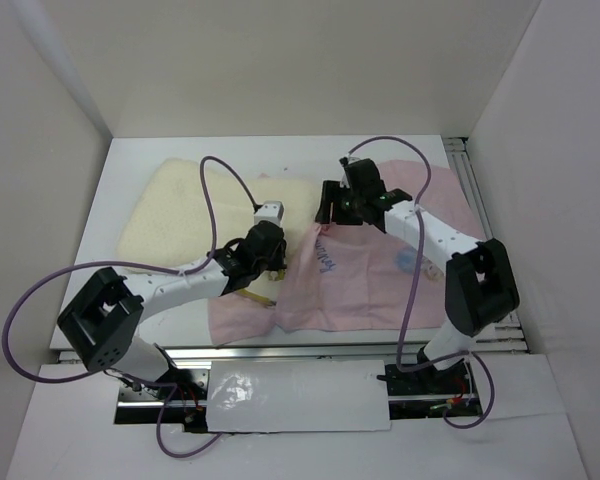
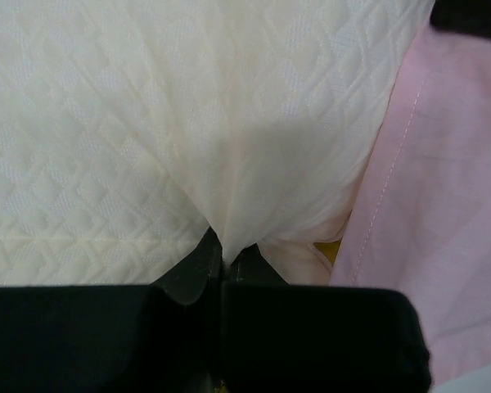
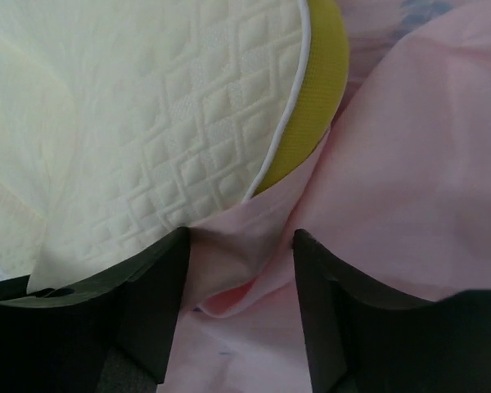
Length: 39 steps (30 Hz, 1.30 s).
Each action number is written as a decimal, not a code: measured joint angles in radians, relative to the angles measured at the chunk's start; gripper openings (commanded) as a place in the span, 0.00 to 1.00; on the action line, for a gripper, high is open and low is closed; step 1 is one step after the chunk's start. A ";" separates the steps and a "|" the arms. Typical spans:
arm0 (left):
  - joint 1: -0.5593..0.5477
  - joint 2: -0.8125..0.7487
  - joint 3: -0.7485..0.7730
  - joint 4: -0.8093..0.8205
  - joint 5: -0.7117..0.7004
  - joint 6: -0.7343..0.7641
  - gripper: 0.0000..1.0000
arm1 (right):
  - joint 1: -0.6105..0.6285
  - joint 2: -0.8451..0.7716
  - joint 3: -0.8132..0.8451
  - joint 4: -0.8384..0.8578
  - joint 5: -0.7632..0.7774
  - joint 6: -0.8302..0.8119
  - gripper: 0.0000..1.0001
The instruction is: Put the pillow into the pillowcase
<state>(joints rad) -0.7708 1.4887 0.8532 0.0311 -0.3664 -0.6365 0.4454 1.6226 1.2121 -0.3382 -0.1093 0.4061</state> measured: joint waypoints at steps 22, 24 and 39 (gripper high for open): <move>-0.009 -0.136 -0.103 -0.029 0.028 0.055 0.00 | -0.022 -0.050 -0.092 -0.001 0.099 0.090 0.00; -0.014 -0.179 -0.154 0.006 0.056 0.077 0.00 | -0.016 -0.059 -0.092 0.039 0.111 0.109 0.00; -0.087 -0.183 -0.225 0.118 0.206 0.240 0.00 | 0.094 -0.070 -0.092 0.268 0.253 0.164 0.00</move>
<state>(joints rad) -0.8577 1.3052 0.6277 0.1490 -0.1608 -0.3962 0.5392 1.5528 1.1202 -0.0700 0.1432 0.5697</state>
